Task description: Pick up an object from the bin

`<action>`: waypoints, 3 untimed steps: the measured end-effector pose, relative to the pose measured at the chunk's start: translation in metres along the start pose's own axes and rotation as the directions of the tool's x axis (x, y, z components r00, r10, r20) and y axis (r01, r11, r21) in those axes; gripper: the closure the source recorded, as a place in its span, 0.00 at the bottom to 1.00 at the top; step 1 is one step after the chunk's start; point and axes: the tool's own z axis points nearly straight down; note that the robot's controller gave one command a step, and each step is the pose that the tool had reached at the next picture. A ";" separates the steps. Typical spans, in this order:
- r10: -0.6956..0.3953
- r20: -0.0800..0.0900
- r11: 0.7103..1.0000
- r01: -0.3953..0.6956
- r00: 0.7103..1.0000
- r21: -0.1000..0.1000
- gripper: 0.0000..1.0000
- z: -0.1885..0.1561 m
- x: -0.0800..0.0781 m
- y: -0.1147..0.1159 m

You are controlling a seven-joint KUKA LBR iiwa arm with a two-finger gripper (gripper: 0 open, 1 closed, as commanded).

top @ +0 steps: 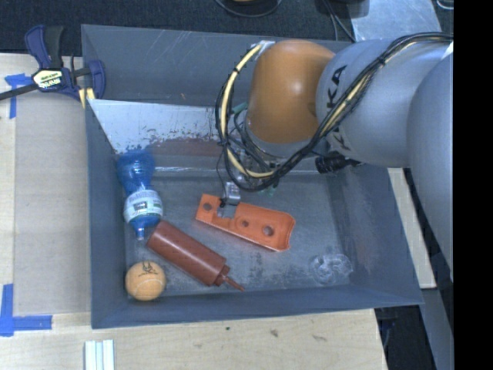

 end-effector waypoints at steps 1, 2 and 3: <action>0.025 -0.006 1.000 -0.025 1.000 0.002 0.00 0.045 -0.006 -0.006; 0.025 0.000 1.000 -0.025 1.000 0.002 0.00 0.074 0.015 -0.039; 0.023 0.002 1.000 -0.023 1.000 0.000 0.00 0.073 0.015 -0.038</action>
Offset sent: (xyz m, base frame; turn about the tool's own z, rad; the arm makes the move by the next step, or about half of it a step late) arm -0.0208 -0.0340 -0.0730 0.0234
